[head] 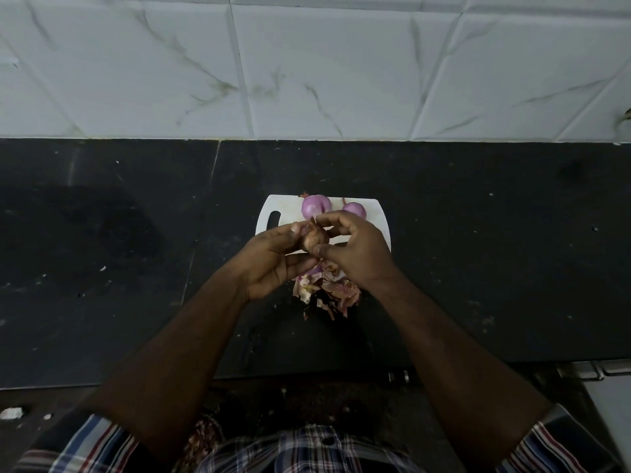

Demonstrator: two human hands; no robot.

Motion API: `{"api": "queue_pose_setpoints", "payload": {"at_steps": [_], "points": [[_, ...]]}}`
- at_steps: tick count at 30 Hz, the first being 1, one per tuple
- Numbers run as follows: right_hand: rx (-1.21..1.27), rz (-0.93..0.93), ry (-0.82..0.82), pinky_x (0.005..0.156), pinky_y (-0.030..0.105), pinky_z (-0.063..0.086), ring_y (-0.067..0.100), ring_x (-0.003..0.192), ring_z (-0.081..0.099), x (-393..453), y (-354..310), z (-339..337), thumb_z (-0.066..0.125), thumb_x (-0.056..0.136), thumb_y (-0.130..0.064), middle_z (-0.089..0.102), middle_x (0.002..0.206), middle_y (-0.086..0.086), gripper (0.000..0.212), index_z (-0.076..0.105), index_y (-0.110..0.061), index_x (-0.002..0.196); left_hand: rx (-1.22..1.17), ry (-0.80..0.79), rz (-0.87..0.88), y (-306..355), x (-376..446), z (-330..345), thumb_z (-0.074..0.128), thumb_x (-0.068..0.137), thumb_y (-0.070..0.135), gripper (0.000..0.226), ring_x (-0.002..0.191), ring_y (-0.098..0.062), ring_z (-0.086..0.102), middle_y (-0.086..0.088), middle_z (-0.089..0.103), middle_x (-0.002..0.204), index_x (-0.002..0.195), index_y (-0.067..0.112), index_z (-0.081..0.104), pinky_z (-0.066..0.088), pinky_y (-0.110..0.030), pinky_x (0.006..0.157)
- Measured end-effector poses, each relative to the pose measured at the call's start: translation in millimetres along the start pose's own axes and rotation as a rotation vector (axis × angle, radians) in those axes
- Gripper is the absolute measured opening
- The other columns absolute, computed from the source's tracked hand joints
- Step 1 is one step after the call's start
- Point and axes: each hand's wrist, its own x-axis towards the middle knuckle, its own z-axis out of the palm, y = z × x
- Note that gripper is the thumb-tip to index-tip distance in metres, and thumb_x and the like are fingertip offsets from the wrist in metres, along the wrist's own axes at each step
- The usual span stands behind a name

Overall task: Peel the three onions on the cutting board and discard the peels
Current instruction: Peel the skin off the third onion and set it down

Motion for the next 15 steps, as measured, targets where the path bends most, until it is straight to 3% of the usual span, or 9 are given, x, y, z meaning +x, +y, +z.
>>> {"api": "queue_pose_setpoints", "payload": {"at_steps": [3, 8, 15], "points": [[0.011, -0.001, 0.046, 0.080, 0.014, 0.051, -0.004, 0.094, 0.065, 1.7, 1.9, -0.1, 0.084, 0.075, -0.013, 0.070, 0.100, -0.014, 0.036, 0.068, -0.019, 0.106, -0.023, -0.025, -0.005, 2.6, -1.3, -3.4, 0.054, 0.094, 0.010, 0.039, 0.094, -0.026, 0.073, -0.015, 0.070, 0.116, 0.133, 0.005, 0.060, 0.062, -0.030, 0.077], [0.024, -0.067, 0.045, 0.079, 0.012, 0.048, -0.003, 0.087, 0.063, 2.7, 1.1, 0.2, 0.085, 0.072, -0.009, 0.067, 0.090, -0.012, 0.033, 0.063, -0.022, 0.093, -0.036, -0.026, 0.024, 2.8, -1.2, -3.3, 0.061, 0.085, 0.009, 0.045, 0.092, -0.027, 0.072, -0.015, 0.072, 0.111, 0.129, 0.005, 0.061, 0.062, -0.031, 0.078], [0.023, -0.037, -0.070, 0.074, 0.008, 0.046, -0.013, 0.082, 0.055, 3.8, -3.9, -5.8, 0.080, 0.077, -0.005, 0.060, 0.092, -0.014, 0.035, 0.056, -0.020, 0.097, -0.008, 0.005, 0.045, 1.7, -0.3, -0.5, 0.064, 0.083, 0.009, 0.046, 0.087, -0.024, 0.073, -0.012, 0.074, 0.103, 0.129, 0.005, 0.061, 0.063, -0.031, 0.075]]}}
